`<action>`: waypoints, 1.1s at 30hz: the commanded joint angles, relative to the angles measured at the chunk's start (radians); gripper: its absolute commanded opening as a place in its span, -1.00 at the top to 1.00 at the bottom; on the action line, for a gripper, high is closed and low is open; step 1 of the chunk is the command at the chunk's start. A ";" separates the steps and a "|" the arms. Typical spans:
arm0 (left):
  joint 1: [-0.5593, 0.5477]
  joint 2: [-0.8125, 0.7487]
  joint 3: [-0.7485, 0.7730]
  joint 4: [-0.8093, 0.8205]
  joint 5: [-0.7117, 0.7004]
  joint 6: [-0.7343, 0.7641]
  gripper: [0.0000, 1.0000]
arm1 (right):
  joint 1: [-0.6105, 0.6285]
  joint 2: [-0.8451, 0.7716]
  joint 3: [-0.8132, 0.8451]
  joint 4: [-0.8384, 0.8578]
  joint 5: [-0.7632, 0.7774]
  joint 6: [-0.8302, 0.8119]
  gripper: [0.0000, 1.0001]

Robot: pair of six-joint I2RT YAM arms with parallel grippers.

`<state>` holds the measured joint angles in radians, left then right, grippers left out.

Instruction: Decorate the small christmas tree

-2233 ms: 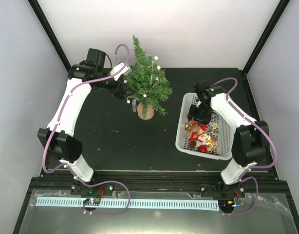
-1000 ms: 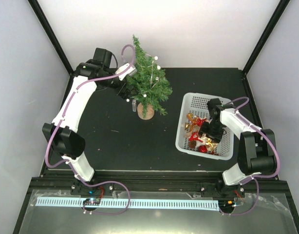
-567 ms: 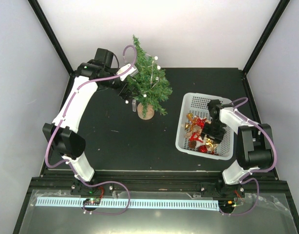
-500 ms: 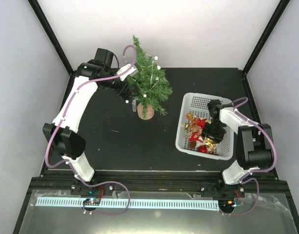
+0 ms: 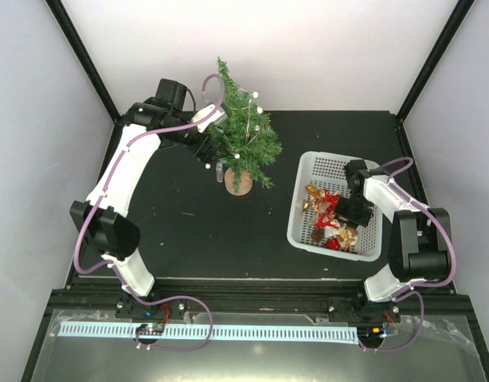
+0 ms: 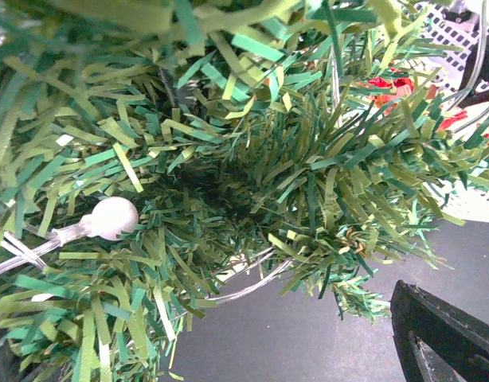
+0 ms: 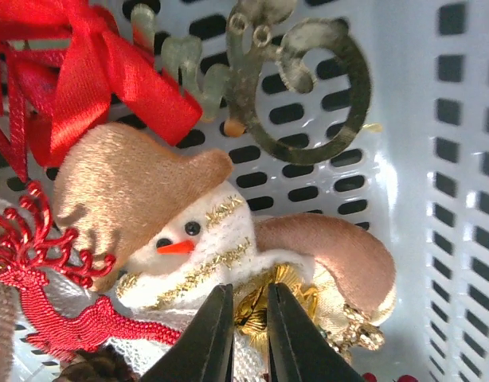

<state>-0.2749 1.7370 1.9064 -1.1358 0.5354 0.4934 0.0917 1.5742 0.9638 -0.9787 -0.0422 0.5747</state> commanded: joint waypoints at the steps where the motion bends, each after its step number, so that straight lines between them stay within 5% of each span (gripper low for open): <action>1: -0.012 -0.001 0.023 -0.001 0.006 -0.007 -0.98 | -0.020 -0.037 0.054 -0.040 0.047 -0.006 0.73; 8: -0.015 0.003 0.022 -0.004 0.007 -0.009 -0.98 | -0.028 -0.042 0.081 -0.054 0.039 -0.036 0.50; 13: -0.018 0.004 0.023 -0.003 0.011 -0.012 -0.98 | -0.029 -0.042 0.084 -0.046 0.021 -0.040 0.96; 15: -0.021 0.003 0.022 -0.003 0.010 -0.012 -0.98 | -0.030 -0.038 0.087 -0.048 0.019 -0.044 0.98; 24: -0.026 0.004 0.019 -0.004 0.010 -0.012 -0.98 | -0.029 -0.028 0.081 0.007 -0.144 -0.060 0.53; 33: -0.035 0.007 0.019 -0.003 0.010 -0.012 -0.98 | -0.029 0.025 0.149 0.066 -0.227 -0.010 0.50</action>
<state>-0.2958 1.7370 1.9064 -1.1358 0.5350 0.4934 0.0669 1.5639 1.0515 -0.9585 -0.2226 0.5377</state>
